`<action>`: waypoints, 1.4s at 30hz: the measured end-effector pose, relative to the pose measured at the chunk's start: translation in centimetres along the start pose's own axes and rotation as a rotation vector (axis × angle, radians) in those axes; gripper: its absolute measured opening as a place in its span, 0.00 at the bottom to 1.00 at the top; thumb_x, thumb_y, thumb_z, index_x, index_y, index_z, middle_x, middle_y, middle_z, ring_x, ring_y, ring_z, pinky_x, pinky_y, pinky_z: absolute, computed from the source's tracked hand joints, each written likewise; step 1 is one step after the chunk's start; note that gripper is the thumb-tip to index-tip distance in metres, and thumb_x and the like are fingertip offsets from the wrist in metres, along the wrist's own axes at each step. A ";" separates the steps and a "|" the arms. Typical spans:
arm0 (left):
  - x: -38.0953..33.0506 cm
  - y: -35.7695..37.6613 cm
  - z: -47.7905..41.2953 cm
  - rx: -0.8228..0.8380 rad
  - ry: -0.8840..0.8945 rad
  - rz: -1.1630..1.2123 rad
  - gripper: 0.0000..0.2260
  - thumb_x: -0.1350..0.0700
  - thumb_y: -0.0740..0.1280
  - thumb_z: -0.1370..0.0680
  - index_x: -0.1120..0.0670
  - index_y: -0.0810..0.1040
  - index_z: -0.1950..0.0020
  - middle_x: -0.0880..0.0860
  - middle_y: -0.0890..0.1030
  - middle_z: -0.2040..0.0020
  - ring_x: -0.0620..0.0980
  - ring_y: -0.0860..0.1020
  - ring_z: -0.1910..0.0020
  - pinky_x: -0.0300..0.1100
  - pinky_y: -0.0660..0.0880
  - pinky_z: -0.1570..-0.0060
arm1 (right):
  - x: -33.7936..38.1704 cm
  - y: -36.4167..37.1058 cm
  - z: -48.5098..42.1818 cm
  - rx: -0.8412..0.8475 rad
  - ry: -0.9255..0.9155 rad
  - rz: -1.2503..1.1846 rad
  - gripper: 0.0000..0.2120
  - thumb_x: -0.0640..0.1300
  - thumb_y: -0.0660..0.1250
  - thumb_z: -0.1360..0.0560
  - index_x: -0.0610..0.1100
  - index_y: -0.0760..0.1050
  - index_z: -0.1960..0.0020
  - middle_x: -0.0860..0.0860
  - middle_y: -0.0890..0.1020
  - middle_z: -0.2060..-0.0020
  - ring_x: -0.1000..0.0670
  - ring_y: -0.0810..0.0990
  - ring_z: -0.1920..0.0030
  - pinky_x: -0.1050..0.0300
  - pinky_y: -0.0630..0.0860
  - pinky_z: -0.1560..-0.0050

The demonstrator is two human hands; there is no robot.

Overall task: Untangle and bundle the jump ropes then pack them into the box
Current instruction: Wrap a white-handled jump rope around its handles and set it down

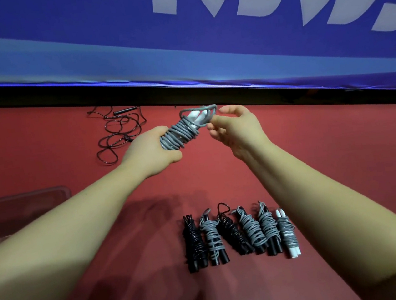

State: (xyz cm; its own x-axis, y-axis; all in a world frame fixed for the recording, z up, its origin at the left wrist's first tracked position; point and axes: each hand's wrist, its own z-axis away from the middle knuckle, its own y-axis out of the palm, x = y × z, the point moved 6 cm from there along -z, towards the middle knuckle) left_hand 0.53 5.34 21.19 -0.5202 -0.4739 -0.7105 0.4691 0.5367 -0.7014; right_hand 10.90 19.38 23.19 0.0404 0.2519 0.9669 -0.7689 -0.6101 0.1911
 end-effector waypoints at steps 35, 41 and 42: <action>3.5 -0.9 -1.8 -0.099 -0.030 0.044 0.20 0.57 0.71 0.30 0.45 0.76 0.40 0.46 0.79 0.60 0.51 0.78 0.62 0.39 0.71 0.62 | 3.9 4.4 4.7 0.227 -0.550 0.615 0.11 0.41 0.67 0.25 0.46 0.68 0.63 0.51 0.76 0.70 0.51 0.73 0.69 0.54 0.74 0.62; 1.3 0.2 -0.2 0.094 -0.033 0.737 0.12 0.67 0.68 0.27 0.51 0.71 0.56 0.52 0.73 0.69 0.48 0.70 0.74 0.33 0.58 0.80 | -1.7 3.1 2.9 0.261 0.185 -0.226 0.08 0.38 0.63 0.23 0.42 0.69 0.60 0.50 0.73 0.76 0.51 0.66 0.69 0.65 0.75 0.71; 0.8 0.2 0.0 0.135 0.003 0.775 0.12 0.67 0.68 0.27 0.52 0.70 0.55 0.53 0.73 0.68 0.48 0.71 0.74 0.34 0.58 0.79 | -1.8 3.0 2.5 0.234 0.242 -0.276 0.07 0.38 0.63 0.23 0.42 0.70 0.59 0.50 0.74 0.76 0.52 0.69 0.70 0.66 0.75 0.71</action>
State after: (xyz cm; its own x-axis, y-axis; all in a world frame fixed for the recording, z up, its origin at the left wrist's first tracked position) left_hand 0.24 5.05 20.48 -0.0110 0.0028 -0.9999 0.7814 0.6240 -0.0068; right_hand 10.10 15.18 22.45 0.0522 0.5813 0.8120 -0.5839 -0.6419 0.4971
